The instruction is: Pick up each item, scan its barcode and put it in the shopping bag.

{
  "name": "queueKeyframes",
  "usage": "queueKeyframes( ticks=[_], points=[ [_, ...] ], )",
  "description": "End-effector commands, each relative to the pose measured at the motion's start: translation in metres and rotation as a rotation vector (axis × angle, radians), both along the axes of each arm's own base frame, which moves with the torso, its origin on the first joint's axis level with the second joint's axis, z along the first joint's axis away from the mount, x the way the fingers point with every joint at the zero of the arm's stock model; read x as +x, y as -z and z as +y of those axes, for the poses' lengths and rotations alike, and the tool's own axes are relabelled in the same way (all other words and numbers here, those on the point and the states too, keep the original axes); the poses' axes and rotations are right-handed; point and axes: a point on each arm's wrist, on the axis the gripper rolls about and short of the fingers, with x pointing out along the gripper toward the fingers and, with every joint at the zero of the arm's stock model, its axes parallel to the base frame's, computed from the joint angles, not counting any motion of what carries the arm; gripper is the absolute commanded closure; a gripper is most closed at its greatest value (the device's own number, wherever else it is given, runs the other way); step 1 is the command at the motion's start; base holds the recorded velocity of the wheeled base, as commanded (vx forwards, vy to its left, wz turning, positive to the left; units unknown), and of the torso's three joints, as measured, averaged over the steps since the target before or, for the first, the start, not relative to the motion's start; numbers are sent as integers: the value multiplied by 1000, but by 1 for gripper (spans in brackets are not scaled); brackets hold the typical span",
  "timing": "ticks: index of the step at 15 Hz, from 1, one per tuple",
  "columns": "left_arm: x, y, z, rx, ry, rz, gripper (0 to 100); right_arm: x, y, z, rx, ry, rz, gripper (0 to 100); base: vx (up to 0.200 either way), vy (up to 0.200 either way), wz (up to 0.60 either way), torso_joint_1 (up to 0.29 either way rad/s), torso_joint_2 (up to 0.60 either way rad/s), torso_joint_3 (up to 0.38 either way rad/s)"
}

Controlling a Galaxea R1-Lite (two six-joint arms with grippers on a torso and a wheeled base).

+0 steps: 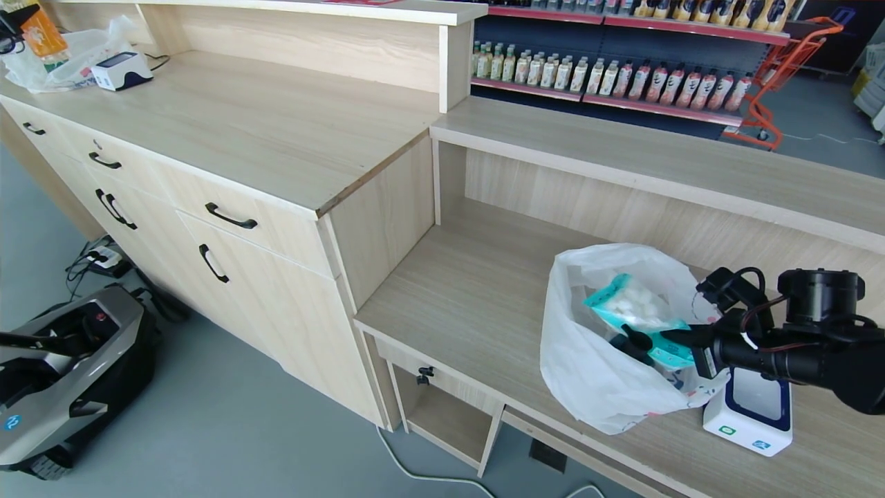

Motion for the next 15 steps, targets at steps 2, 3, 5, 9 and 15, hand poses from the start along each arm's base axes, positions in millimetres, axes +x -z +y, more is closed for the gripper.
queueKeyframes(
  ticks=[2, 3, 5, 9, 15],
  points=[
    [0, 0, 0, -1, 0, 0, 0, 1, 4, -1, 1, 1, 11, 100, 0, 0, 0, 0, 0, 0],
    [0, 0, 0, -1, 0, 0, 0, 1, 4, -1, 0, 2, 12, 0, 0, 0, 0, 0, 0, 0],
    [0, 0, 0, 1, 0, 0, 0, 2, 3, -1, -1, 2, 5, 0, 0, 0, 0, 0, 0, 0],
    [0, 0, 0, 1, 0, 0, 0, 5, -8, -1, -8, 1, -60, 0, 0, 0, 0, 0, 0, 0],
    [0, 0, 0, -1, 0, 0, 0, -16, -80, 2, -42, 1, -306, 0, 0, 0, 0, 0, 0, 0]
  ],
)
